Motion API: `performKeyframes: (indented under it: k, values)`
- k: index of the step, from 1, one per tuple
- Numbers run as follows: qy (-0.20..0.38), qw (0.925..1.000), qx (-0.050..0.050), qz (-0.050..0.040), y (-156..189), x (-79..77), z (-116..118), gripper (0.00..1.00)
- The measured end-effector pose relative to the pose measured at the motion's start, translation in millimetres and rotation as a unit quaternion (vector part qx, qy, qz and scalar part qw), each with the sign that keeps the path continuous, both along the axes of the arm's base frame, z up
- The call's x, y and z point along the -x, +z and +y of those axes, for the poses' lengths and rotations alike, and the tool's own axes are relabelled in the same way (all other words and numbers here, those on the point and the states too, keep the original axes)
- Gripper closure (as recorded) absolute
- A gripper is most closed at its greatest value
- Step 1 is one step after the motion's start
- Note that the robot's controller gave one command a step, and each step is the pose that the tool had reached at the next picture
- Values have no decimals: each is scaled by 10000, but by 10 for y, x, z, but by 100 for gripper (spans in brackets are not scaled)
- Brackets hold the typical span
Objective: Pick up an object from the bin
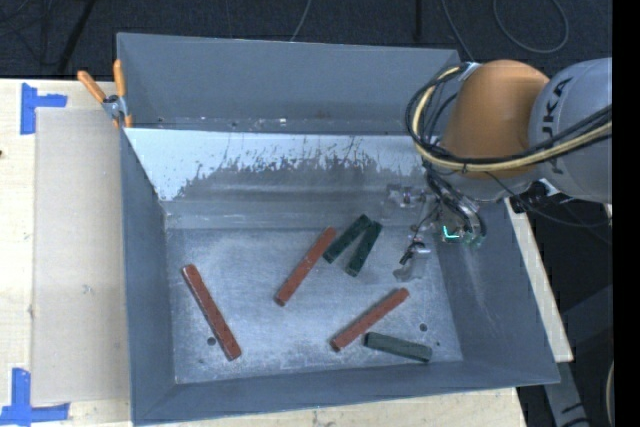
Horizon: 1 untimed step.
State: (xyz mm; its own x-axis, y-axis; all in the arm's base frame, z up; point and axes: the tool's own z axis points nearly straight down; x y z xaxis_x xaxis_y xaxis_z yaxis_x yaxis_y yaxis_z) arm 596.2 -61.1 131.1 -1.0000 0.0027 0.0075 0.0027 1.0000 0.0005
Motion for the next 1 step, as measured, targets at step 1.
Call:
performKeyframes:
  k: [1]
  values:
    - [1872, 9823, -21, -23, -638, -227, 515, 0]
